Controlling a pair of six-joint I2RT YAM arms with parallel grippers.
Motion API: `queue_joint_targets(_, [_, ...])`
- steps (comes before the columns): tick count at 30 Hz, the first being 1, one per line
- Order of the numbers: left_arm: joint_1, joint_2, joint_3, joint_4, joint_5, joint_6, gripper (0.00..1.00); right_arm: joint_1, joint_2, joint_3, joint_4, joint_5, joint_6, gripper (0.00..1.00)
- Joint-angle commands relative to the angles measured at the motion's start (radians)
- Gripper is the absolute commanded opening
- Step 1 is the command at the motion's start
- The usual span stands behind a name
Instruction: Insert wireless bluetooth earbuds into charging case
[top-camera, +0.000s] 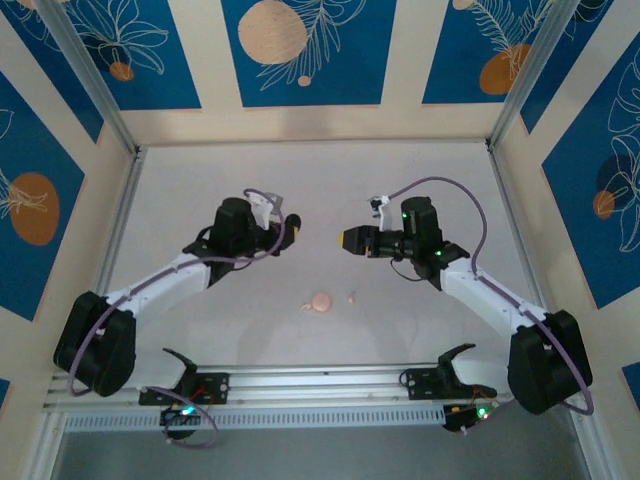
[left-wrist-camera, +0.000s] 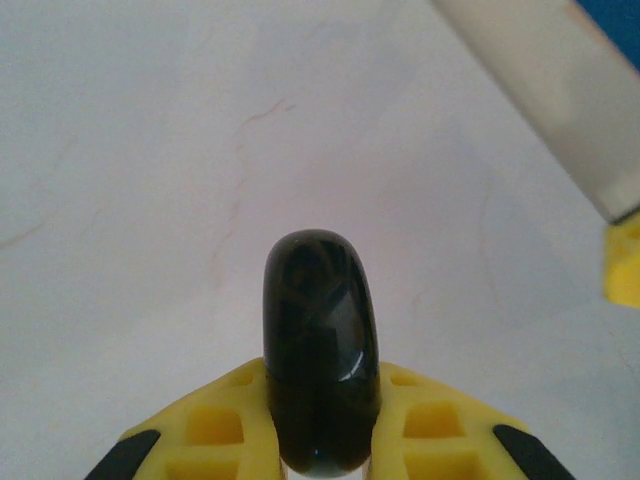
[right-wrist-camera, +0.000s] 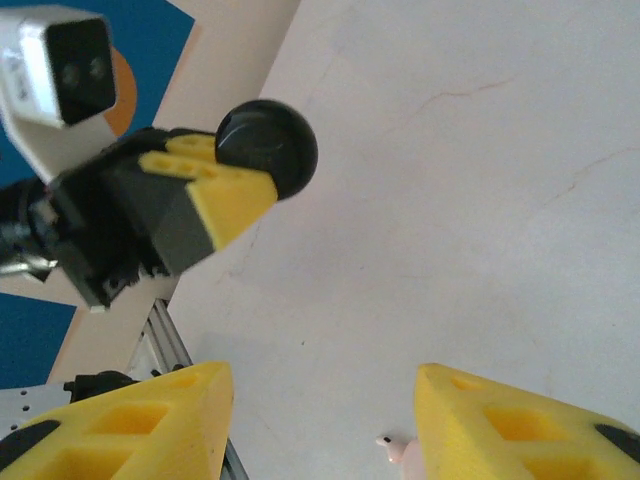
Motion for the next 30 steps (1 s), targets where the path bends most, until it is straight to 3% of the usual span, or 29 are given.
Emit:
queue_joint_targets(1, [0.066,0.062,0.074,-0.219,0.095,-0.073,0.12,0.034,0.034,0.006,0.038,0.015,0.015,0.51])
queue_joint_targets(16, [0.311,0.369,0.297,-0.45,0.373,-0.081,0.13,0.137,0.112,0.056,0.036,0.089,-0.012,0.51])
queue_joint_targets(30, [0.379,0.562,0.433,-0.617,0.413,0.0,0.16,0.158,0.16,0.102,0.027,0.095,-0.035,0.51])
